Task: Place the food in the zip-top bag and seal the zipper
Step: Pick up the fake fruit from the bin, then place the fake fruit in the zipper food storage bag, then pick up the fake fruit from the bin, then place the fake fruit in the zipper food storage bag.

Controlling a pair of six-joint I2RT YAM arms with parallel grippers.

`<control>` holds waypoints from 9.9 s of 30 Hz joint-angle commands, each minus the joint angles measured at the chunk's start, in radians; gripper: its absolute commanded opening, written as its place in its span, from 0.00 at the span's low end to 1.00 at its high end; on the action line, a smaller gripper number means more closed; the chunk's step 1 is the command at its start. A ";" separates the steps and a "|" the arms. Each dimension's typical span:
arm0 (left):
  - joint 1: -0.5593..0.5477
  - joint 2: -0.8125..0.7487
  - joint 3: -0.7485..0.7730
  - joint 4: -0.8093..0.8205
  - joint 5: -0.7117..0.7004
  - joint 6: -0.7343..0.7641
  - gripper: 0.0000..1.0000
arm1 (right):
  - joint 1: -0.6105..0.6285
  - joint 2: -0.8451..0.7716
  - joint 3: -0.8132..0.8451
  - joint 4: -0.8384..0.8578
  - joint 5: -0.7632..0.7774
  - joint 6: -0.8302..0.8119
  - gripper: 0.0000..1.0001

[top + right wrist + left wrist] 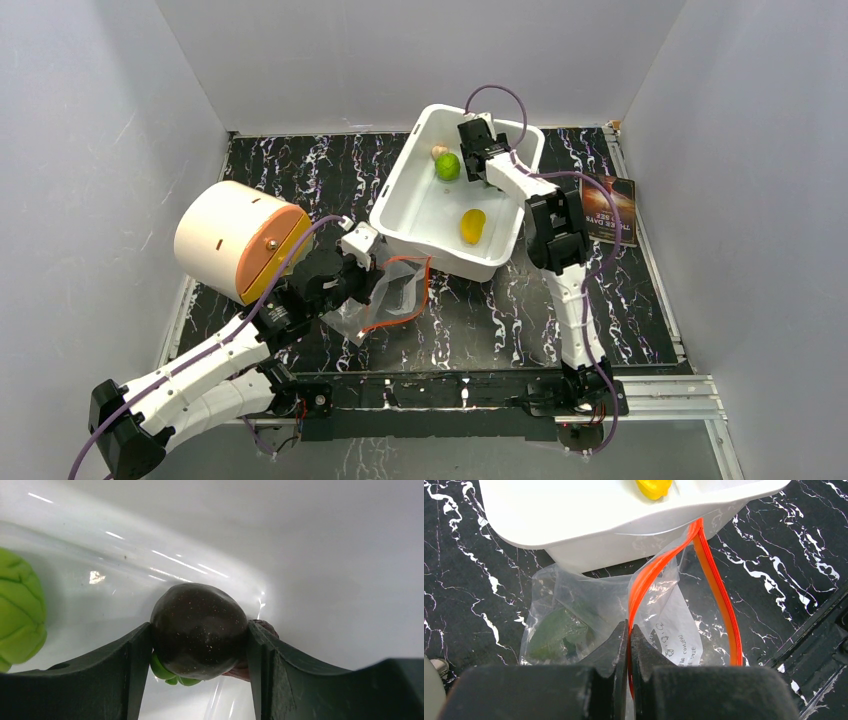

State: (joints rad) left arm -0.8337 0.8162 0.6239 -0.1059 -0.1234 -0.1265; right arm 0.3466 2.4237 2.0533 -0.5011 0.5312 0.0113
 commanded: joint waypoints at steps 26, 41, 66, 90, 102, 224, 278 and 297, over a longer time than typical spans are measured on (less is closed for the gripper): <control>-0.001 0.121 0.185 -0.054 -0.036 -0.245 0.00 | 0.093 -0.815 -0.505 -0.094 -0.578 0.356 0.40; 0.000 0.109 0.202 -0.061 -0.053 -0.298 0.00 | 0.215 -1.069 -0.766 0.010 -0.945 0.562 0.40; 0.000 0.071 0.219 -0.070 -0.065 -0.348 0.00 | 0.431 -0.979 -0.833 0.001 -0.832 0.696 0.66; -0.001 0.057 0.154 -0.052 -0.096 -0.329 0.00 | 0.429 -1.017 -0.754 -0.021 -0.795 0.617 0.78; -0.001 0.046 0.117 -0.040 -0.094 -0.307 0.00 | 0.406 -1.038 -0.650 -0.113 -0.610 0.508 0.67; -0.001 -0.007 0.080 -0.051 -0.120 -0.255 0.00 | 0.133 -0.732 -0.519 -0.041 -0.268 0.456 0.26; -0.001 0.034 0.103 -0.015 -0.092 -0.318 0.00 | 0.525 -0.999 -0.732 -0.045 -0.723 0.537 0.67; -0.001 0.020 0.080 -0.023 -0.094 -0.259 0.00 | 0.252 -0.874 -0.595 0.082 -0.282 0.304 0.61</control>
State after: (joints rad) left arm -0.8337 0.8417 0.6933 -0.1421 -0.2203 -0.4110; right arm 0.6235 1.4712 1.3739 -0.5037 0.1036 0.4400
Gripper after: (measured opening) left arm 0.010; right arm 0.593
